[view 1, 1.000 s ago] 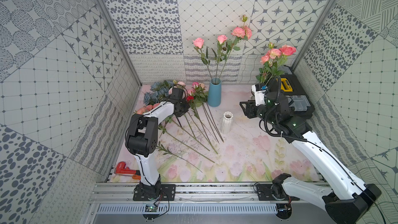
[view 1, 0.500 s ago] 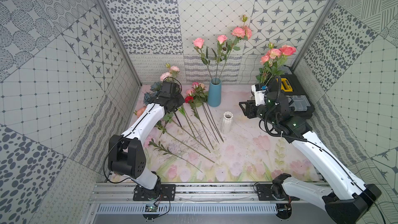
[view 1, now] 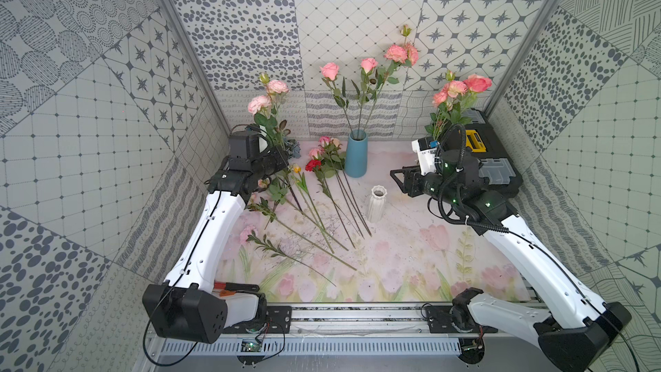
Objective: Place the pink flowers into the vase
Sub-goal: Pick up the flower at the center of the board.
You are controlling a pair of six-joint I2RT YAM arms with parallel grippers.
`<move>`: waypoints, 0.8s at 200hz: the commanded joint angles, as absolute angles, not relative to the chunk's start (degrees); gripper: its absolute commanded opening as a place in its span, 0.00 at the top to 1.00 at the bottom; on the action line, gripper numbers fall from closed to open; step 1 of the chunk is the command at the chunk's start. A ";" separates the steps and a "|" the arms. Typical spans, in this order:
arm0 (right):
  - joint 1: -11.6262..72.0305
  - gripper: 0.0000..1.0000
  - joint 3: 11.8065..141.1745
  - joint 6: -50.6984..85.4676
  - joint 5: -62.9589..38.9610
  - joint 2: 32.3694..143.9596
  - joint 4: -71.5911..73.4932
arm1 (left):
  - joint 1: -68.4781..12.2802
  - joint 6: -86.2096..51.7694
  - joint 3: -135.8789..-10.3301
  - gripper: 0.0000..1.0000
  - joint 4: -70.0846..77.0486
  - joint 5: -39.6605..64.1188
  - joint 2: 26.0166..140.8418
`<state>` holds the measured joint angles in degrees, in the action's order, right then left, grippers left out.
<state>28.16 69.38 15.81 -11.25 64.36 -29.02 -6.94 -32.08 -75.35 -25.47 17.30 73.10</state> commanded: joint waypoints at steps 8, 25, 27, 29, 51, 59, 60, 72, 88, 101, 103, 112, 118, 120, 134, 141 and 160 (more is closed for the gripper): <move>28.89 0.50 72.69 15.28 -16.72 66.30 -26.88 | -5.31 -29.76 -72.85 1.00 -12.33 39.45 71.54; 29.38 0.50 74.25 15.14 -19.13 67.79 -27.57 | -5.27 -31.20 -72.13 1.00 -9.31 44.27 72.10; 29.47 0.50 74.44 15.08 -19.33 67.92 -27.63 | -5.30 -31.53 -71.97 1.00 -8.81 44.82 72.14; 29.54 0.50 74.62 15.04 -19.51 68.22 -27.67 | -5.28 -31.85 -71.80 1.00 -8.31 45.37 72.20; 30.57 0.50 76.38 14.98 -20.76 70.22 -28.34 | -5.38 -34.71 -69.95 1.00 -2.78 49.84 72.16; 31.08 0.50 77.03 14.94 -21.08 70.97 -28.54 | -5.28 -34.95 -69.75 1.00 -2.05 51.08 72.30; 31.18 0.50 77.10 14.94 -21.17 71.08 -28.51 | -5.28 -34.92 -69.72 1.00 -1.99 51.25 72.32; 31.97 0.50 77.80 15.09 -21.40 72.10 -28.44 | -5.27 -34.64 -69.37 1.00 -1.86 52.27 72.59; 33.32 0.50 78.68 15.09 -21.41 73.64 -28.07 | -5.28 -34.37 -68.63 1.00 -1.85 52.60 72.36; 34.16 0.50 79.55 15.25 -21.44 74.75 -27.84 | -5.31 -34.08 -68.13 1.00 -1.94 52.65 72.07; 34.29 0.50 79.68 15.30 -21.51 74.98 -27.79 | -5.30 -34.07 -68.07 1.00 -2.05 52.60 72.03; 34.80 0.50 80.25 15.39 -21.77 75.84 -27.44 | -5.30 -33.72 -67.99 1.00 -2.27 52.58 71.75; 35.12 0.50 80.61 15.53 -21.99 76.34 -27.21 | -5.29 -33.28 -67.85 1.00 -2.65 52.23 71.61; 35.15 0.50 80.77 15.55 -22.04 76.54 -27.13 | -5.28 -33.06 -67.85 1.00 -2.90 52.06 71.58; 35.99 0.50 81.78 15.59 -22.62 77.95 -26.74 | -5.30 -31.75 -68.32 1.00 -5.18 50.97 71.84; 36.51 0.50 82.25 15.59 -22.67 78.62 -26.48 | -5.27 -31.29 -68.55 1.00 -6.23 50.74 72.03; 37.86 0.50 83.58 15.70 -23.32 80.71 -25.39 | -5.34 -31.41 -68.17 1.00 -5.99 50.83 71.73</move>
<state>36.25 80.75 15.68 -21.76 78.52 -29.02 -5.52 -33.65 -68.12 -8.88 47.20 72.29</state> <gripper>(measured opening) 0.497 0.072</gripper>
